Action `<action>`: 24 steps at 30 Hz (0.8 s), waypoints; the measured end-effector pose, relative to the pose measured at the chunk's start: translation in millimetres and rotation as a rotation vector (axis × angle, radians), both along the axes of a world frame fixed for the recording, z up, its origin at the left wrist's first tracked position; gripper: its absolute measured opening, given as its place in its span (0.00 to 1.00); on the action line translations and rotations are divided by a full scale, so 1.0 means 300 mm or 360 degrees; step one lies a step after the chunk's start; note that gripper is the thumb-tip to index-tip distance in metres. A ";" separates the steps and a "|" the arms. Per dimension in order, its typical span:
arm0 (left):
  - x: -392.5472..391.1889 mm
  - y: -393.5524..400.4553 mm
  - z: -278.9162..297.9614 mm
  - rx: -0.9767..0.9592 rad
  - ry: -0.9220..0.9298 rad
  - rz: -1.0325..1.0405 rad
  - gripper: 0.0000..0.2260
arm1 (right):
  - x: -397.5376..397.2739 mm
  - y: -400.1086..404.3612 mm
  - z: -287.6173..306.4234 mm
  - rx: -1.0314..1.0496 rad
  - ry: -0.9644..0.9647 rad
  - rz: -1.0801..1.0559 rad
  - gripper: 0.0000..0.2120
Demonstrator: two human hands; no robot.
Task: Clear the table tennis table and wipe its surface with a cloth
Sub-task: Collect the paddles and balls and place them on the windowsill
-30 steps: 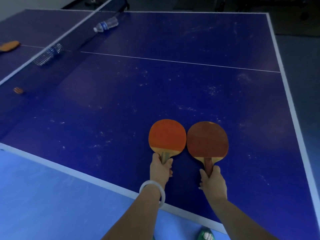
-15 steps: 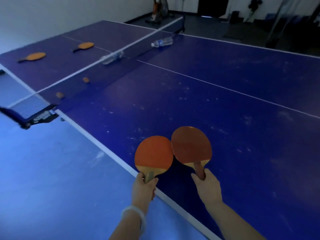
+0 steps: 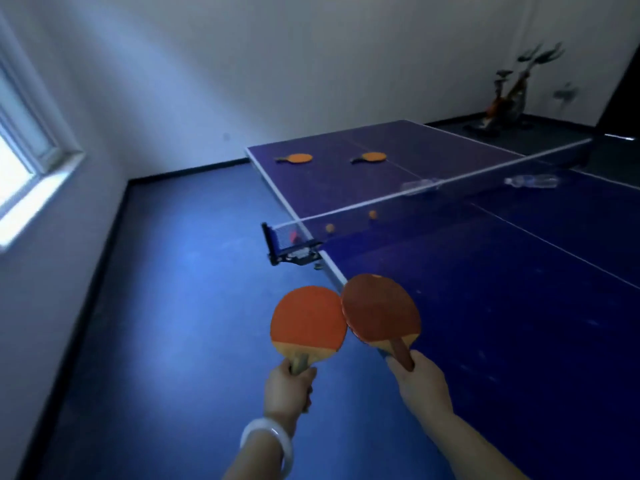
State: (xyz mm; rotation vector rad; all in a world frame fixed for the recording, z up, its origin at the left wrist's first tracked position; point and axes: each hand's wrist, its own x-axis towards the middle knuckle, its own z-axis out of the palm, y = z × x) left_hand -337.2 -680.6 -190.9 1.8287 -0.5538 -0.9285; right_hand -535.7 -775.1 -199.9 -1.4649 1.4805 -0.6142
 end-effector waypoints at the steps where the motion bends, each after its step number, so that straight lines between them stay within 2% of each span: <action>1: 0.097 0.024 0.009 -0.0008 -0.0012 0.0069 0.07 | 0.109 -0.004 0.008 -0.0017 -0.0020 0.0067 0.13; 12: 0.815 0.136 0.105 -0.0030 -0.0100 0.0620 0.05 | 0.990 -0.128 0.103 -0.0119 0.0030 0.0534 0.14; 18: 1.202 0.037 0.123 -0.0042 -0.0080 0.0854 0.06 | 1.453 -0.278 0.114 -0.0193 0.0108 0.0764 0.12; 24: 1.596 -0.083 0.122 -0.0020 -0.0002 0.1026 0.08 | 1.922 -0.457 0.125 -0.0069 0.0058 0.0901 0.13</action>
